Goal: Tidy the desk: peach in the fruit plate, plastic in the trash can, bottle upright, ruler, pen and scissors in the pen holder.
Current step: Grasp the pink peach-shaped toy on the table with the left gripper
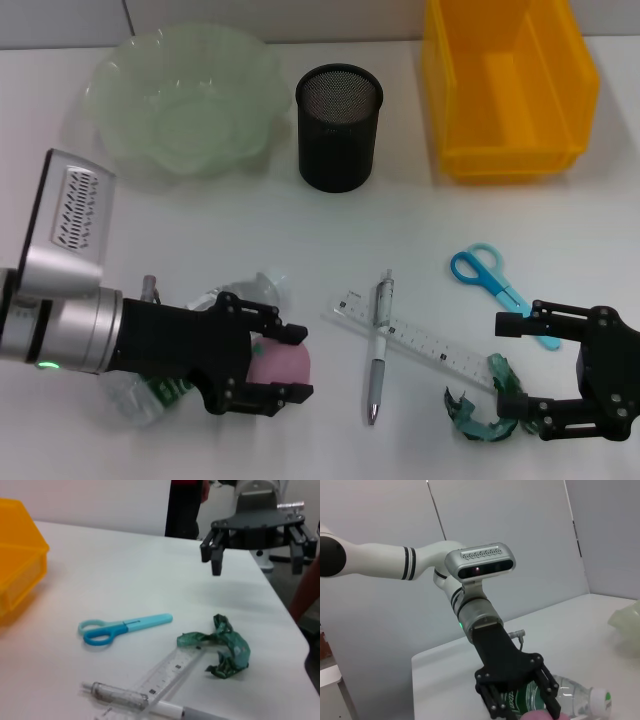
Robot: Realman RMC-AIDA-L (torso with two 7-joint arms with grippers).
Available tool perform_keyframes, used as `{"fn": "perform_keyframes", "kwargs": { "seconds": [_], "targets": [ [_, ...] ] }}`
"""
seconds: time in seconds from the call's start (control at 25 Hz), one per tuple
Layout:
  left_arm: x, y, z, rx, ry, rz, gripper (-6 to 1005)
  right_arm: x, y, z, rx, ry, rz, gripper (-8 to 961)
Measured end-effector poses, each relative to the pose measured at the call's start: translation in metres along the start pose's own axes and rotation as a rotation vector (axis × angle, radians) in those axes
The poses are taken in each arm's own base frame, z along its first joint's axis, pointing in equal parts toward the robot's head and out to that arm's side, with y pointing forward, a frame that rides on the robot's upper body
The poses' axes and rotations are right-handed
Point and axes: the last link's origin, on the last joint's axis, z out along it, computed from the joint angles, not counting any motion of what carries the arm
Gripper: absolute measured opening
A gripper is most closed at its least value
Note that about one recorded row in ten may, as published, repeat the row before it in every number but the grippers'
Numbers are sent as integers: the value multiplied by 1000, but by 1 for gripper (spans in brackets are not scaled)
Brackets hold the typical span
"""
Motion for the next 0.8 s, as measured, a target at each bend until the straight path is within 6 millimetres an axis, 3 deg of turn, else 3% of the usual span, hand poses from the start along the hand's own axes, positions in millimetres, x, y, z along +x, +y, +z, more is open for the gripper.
{"fn": "perform_keyframes", "kwargs": {
  "seconds": [0.2, 0.28, 0.6, 0.8],
  "targets": [
    [-3, -3, 7, 15, -40, 19, 707, 1, 1, -1, 2, 0, 3, 819],
    [-1, -2, 8, 5, -51, 42, 582, 1, 1, -1, 1, -1, 3, 819],
    [3, -1, 9, -8, -53, 82, 430, 1, 3, -1, -6, -6, 5, 819],
    [4, -1, 9, -7, -50, 81, 249, 1, 3, -1, -7, -7, 6, 819]
  ]
}}
